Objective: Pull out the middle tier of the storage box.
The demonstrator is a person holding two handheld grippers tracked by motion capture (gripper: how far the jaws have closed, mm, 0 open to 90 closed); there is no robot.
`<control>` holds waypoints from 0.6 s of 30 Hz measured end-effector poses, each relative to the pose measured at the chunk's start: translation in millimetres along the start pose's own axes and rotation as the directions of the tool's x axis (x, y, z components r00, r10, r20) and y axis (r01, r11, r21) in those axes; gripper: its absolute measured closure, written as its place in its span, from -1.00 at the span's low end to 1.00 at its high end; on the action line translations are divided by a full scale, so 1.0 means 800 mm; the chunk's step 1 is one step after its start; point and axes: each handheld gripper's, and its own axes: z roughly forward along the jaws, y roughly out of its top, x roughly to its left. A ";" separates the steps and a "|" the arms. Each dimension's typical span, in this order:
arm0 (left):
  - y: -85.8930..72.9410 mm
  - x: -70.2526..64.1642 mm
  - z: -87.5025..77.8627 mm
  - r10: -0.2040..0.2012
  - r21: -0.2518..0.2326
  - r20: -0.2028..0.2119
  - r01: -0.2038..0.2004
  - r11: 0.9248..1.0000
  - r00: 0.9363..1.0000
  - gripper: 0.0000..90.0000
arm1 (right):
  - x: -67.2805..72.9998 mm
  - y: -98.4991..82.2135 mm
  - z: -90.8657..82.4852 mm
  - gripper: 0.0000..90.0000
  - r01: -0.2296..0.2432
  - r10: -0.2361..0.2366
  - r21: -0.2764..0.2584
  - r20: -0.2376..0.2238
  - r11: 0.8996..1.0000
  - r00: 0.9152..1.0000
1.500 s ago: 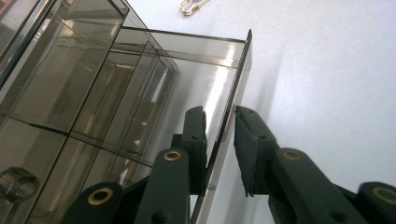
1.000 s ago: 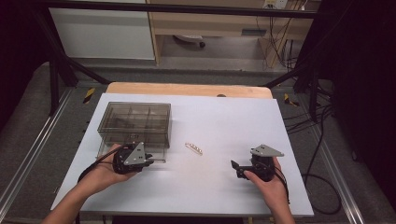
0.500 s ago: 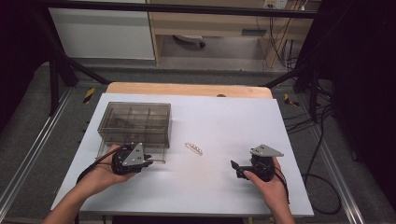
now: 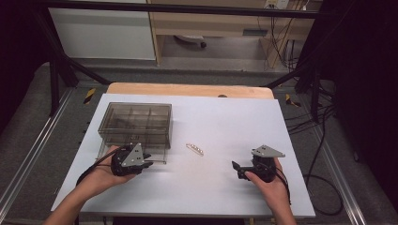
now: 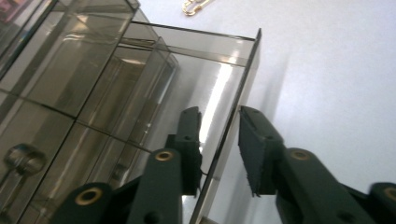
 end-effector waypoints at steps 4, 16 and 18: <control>-0.001 0.000 -0.003 -0.029 -0.025 -0.011 0.028 0.999 1.000 0.40 | 0.000 0.000 0.000 -0.87 0.000 0.000 0.000 0.000 1.000 1.000; 0.001 -0.008 -0.016 -0.153 -0.143 -0.083 0.140 0.980 0.985 -0.07 | 0.000 0.000 0.000 -0.88 0.002 -0.002 0.002 0.001 1.000 1.000; 0.003 -0.012 -0.018 -0.174 -0.152 -0.102 0.158 0.976 0.979 -0.20 | 0.001 0.000 0.000 -0.88 0.003 -0.003 0.001 0.000 1.000 1.000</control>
